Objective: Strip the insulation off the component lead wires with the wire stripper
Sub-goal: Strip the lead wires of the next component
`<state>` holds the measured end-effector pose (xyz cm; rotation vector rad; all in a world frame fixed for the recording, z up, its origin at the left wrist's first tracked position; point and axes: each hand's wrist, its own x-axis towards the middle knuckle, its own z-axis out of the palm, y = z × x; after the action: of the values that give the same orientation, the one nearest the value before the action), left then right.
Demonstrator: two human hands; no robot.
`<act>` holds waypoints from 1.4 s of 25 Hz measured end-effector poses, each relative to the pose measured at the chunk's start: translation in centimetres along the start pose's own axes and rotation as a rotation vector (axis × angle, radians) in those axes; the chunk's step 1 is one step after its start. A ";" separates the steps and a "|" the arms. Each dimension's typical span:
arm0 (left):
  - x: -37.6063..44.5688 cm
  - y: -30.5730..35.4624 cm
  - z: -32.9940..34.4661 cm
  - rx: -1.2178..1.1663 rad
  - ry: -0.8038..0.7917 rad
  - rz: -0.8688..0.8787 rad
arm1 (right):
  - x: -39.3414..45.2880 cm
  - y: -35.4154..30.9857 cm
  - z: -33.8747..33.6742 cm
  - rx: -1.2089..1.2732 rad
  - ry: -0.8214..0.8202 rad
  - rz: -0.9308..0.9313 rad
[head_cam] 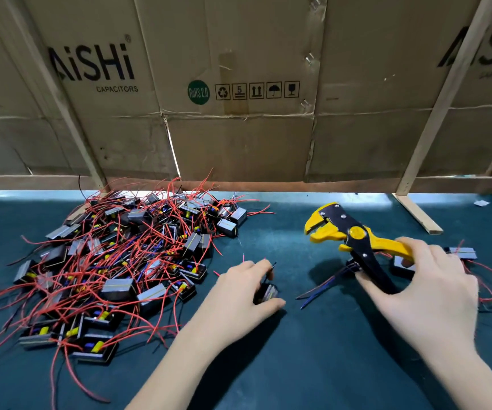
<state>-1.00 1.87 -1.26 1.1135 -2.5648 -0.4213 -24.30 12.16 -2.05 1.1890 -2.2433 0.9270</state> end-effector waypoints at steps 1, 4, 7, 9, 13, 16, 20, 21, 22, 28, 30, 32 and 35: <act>-0.1 0.5 0.6 -0.132 -0.013 0.025 | 0.0 -0.1 0.0 0.010 -0.006 0.006; -0.7 2.3 1.5 -0.615 -0.259 0.184 | -0.1 -0.2 0.0 0.020 -0.035 0.011; -0.5 1.6 0.4 -0.588 -0.139 0.318 | -0.1 -0.1 0.0 0.034 -0.036 0.011; 0.0 -0.2 -0.9 -0.409 0.238 0.220 | 0.0 -0.1 0.1 0.053 -0.022 0.016; 0.0 -4.8 -3.1 0.219 0.440 -0.346 | 0.0 -0.1 0.0 0.138 0.037 -0.022; 0.0 -5.6 -2.9 0.330 0.252 -0.481 | -0.3 -0.7 -0.4 0.304 -0.061 -0.096; 0.4 -4.5 -2.1 0.349 0.234 -0.374 | -1.3 -2.0 -1.0 0.736 -0.593 -0.204; 0.4 -4.3 -1.9 0.300 0.249 -0.333 | -1.6 -2.3 -1.0 0.760 -0.693 -0.249; 0.3 -4.0 -1.7 0.230 0.264 -0.287 | -1.9 -2.6 -1.0 0.765 -0.746 -0.292; 0.3 -1.3 -0.3 -0.113 0.166 -0.037 | -2.0 -3.2 -1.4 0.853 -0.859 -0.234; 0.5 -1.3 0.0 -0.060 0.178 -0.016 | -2.0 -3.7 -1.8 1.071 -1.111 -0.148; 0.6 -1.7 0.1 -0.064 0.184 -0.053 | -2.6 -4.7 -1.8 1.265 -1.359 0.001; 0.6 -2.0 0.1 -0.123 0.201 -0.109 | -3.2 -6.1 -1.3 1.383 -1.440 0.201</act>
<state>-0.17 0.12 -2.02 1.1896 -2.2816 -0.4611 -17.35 12.32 -1.05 2.9520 -2.4560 2.4593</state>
